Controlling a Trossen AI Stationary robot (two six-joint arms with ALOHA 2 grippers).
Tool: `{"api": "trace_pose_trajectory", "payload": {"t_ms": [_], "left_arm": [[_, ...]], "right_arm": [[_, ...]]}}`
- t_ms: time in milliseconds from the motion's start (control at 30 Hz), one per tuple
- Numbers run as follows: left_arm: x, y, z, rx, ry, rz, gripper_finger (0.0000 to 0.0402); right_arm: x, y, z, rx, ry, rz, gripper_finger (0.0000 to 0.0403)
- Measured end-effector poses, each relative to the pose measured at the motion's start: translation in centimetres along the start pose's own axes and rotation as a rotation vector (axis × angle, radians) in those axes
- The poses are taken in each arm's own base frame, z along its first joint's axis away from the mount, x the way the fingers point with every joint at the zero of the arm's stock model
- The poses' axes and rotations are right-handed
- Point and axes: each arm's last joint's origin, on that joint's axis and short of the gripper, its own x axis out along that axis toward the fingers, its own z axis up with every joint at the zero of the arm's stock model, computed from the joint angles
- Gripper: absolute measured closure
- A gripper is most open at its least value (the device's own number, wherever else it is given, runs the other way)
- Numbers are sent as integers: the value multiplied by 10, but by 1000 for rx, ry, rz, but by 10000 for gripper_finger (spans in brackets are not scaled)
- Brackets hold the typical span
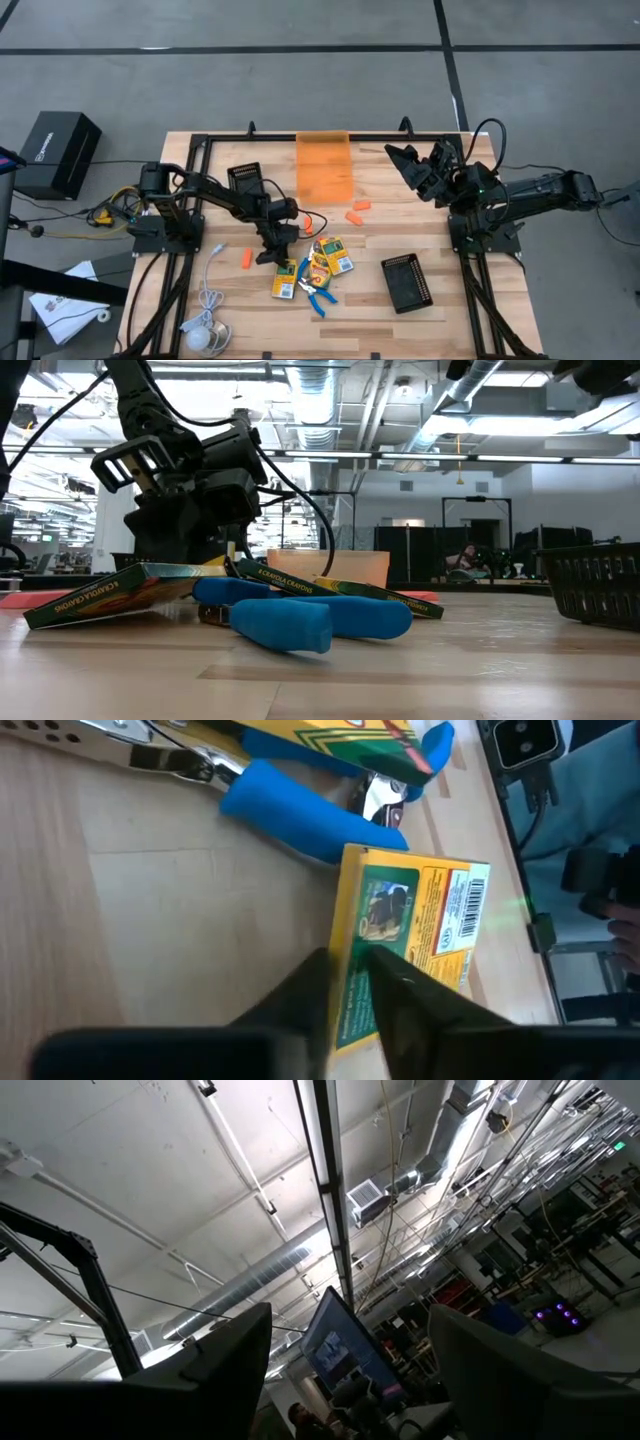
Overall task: Pick & Place School Supplies
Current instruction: Put the bottom yellow crayon box into the orange bin
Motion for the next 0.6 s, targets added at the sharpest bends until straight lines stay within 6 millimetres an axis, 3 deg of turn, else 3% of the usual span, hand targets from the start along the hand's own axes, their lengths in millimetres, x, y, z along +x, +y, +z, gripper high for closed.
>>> {"api": "trace_pose_trajectory", "payload": {"t_ms": [100, 367, 600], "left_arm": [[0, 0, 0, -5, -3, 10, 391], [-4, -2, 4, -40, -23, 11, 400], [-28, -25, 21, 19, -132, 34, 401]], "right_arm": [[0, 0, 0, -2, -1, -1, 143], [1, -3, 3, -10, -23, -9, 143], [4, -3, 9, -13, -55, -3, 143]]}}
